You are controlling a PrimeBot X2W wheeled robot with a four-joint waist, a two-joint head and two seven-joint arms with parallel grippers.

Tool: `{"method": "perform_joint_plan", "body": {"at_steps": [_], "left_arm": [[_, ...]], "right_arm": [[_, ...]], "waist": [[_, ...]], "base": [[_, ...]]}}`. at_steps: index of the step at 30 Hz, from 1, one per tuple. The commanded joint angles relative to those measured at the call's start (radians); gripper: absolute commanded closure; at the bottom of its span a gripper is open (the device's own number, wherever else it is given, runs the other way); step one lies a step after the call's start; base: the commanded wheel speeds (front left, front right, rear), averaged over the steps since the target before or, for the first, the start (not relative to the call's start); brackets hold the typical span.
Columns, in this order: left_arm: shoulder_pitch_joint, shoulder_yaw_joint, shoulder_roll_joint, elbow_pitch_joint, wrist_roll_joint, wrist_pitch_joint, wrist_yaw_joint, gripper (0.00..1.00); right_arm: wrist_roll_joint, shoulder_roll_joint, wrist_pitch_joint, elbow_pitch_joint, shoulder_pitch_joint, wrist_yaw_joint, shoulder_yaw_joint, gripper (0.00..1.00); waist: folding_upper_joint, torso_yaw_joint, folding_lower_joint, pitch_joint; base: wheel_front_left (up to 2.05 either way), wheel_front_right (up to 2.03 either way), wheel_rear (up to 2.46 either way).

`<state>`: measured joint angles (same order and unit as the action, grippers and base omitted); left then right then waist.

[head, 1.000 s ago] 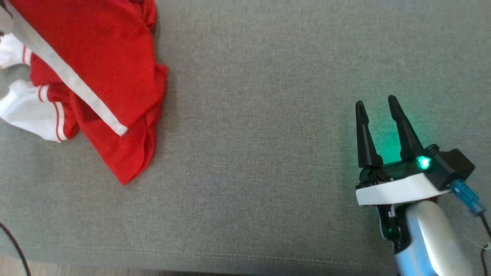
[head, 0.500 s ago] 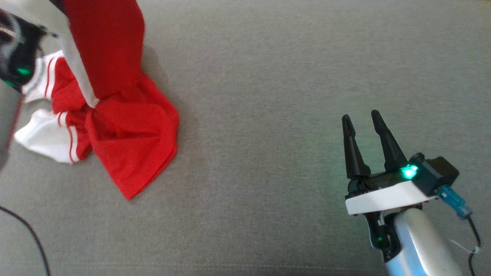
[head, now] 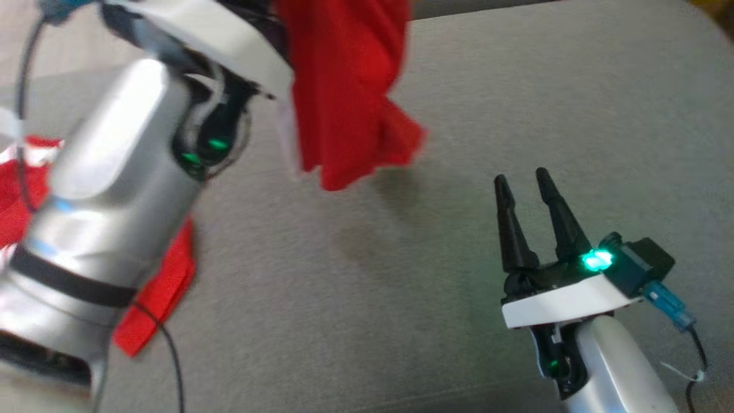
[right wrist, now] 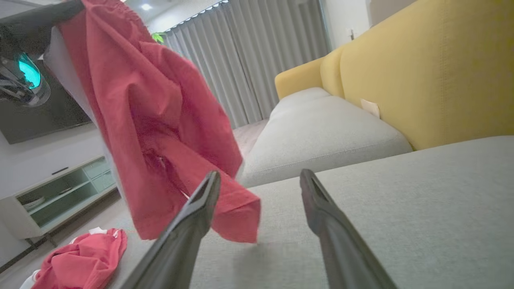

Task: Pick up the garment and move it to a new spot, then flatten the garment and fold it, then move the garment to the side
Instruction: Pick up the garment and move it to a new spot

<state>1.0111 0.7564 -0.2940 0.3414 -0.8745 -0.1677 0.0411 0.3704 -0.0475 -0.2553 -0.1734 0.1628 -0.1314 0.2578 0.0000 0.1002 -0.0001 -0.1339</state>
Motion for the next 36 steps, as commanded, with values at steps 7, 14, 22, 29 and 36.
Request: {"method": "perform_joint_plan", "body": {"at_steps": [7,14,22,29,36], "left_arm": [[0.103,-0.062,0.121,0.015,-0.034,-0.044,0.035,1.0],[0.103,-0.122,0.165,0.097,-0.005,-0.089,0.039,1.0],[-0.105,-0.119,0.134,0.245,0.068,-0.094,0.013,1.0],[-0.232,-0.135,0.136,0.373,0.169,-0.094,0.011,0.0],[-0.291,-0.294,0.152,0.279,0.276,-0.094,0.005,0.0]], "right_arm": [[0.034,-0.003,-0.006,0.046,0.032,0.001,0.047,0.0],[0.035,-0.003,-0.006,0.058,0.023,0.001,0.031,0.0],[0.026,-0.003,-0.006,0.065,0.023,0.001,0.017,0.0],[0.012,-0.003,-0.006,0.068,0.032,0.001,0.001,0.0],[-0.012,-0.003,-0.006,0.053,0.025,0.001,-0.012,0.0]], "waist": [[0.0,0.173,0.0001,-0.004],[0.0,0.189,0.0001,-0.02],[0.0,0.147,0.0001,-0.055],[0.0,0.089,0.0001,-0.087],[0.0,0.023,0.0001,-0.068]], "base": [[0.0,0.0,0.0],[0.0,0.0,0.0],[0.0,0.0,0.0],[0.0,0.0,0.0],[0.0,0.0,0.0]]}}
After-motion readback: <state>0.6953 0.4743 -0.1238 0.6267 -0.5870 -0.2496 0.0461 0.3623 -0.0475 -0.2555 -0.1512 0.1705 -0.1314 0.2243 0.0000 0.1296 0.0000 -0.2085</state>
